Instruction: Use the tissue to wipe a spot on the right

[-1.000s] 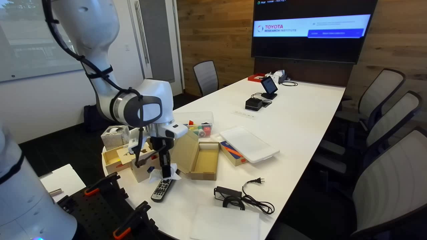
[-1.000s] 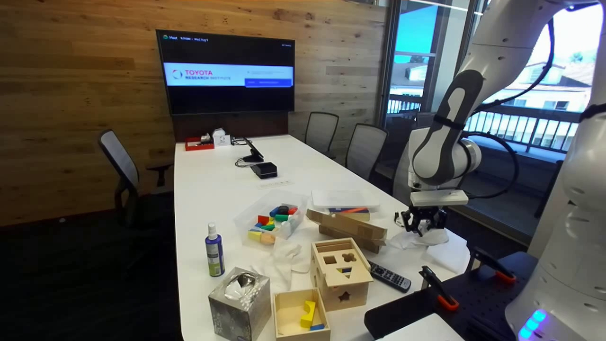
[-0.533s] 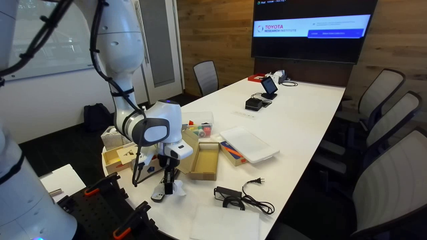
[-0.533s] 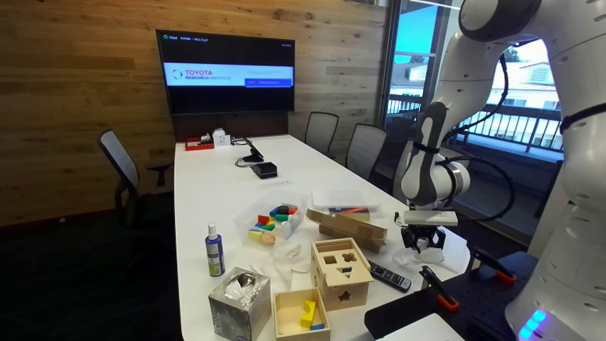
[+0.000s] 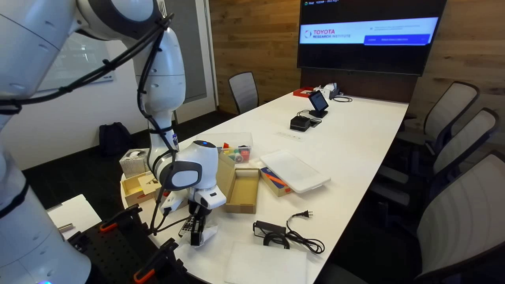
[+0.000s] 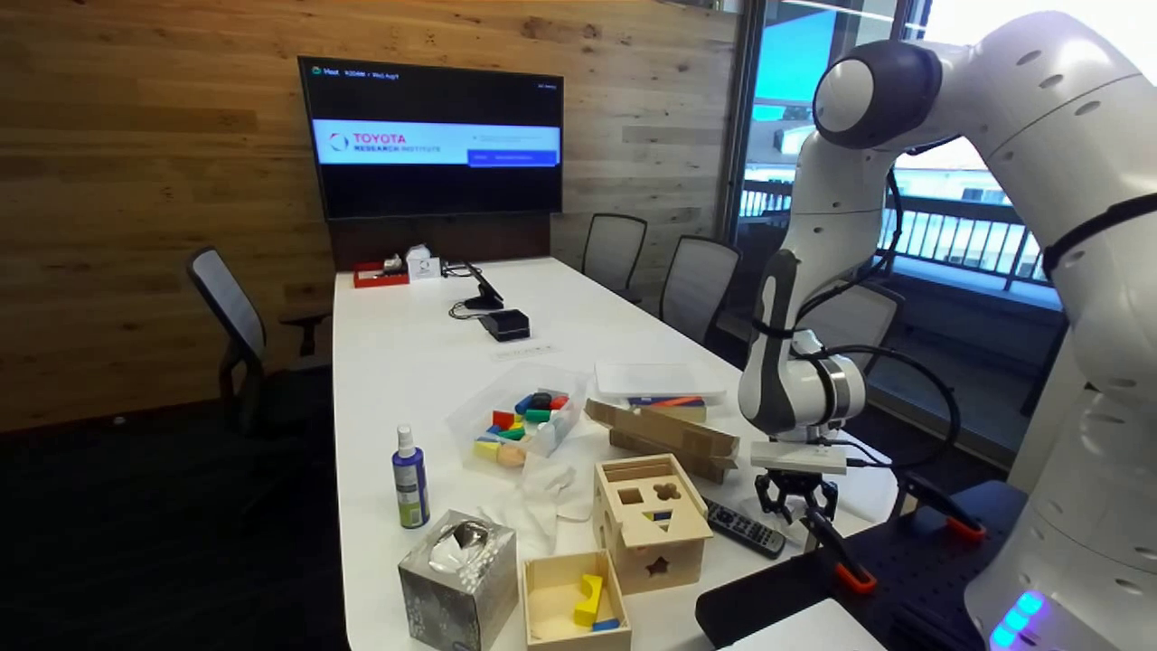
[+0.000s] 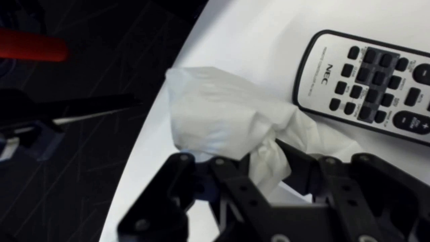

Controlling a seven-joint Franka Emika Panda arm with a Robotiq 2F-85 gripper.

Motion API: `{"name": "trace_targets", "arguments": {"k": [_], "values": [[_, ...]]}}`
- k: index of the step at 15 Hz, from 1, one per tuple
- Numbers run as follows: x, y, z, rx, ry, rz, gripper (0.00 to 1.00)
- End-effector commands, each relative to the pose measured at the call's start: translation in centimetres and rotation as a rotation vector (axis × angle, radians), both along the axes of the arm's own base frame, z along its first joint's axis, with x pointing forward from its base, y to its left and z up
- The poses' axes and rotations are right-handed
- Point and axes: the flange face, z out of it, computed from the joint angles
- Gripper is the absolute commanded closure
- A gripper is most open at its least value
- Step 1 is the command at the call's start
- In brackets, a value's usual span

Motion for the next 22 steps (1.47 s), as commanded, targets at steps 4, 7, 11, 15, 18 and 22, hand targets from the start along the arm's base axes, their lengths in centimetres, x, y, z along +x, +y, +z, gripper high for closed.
{"name": "trace_targets", "arguments": {"k": [4,7,11,15,18,22], "values": [[-0.7,-1.1,-0.7,-0.051,-0.021,-0.093,0.98],[-0.2,-1.9,-0.1,-0.089,-0.059,-0.125,0.98],[1.4,-2.9,0.0,-0.130,-0.093,-0.118,0.98],[4.0,-3.4,-0.6,-0.136,-0.126,-0.097,0.98],[5.9,-3.5,-0.8,-0.124,-0.163,-0.071,0.98],[6.5,-3.0,-0.6,-0.068,-0.184,-0.010,0.98]]}}
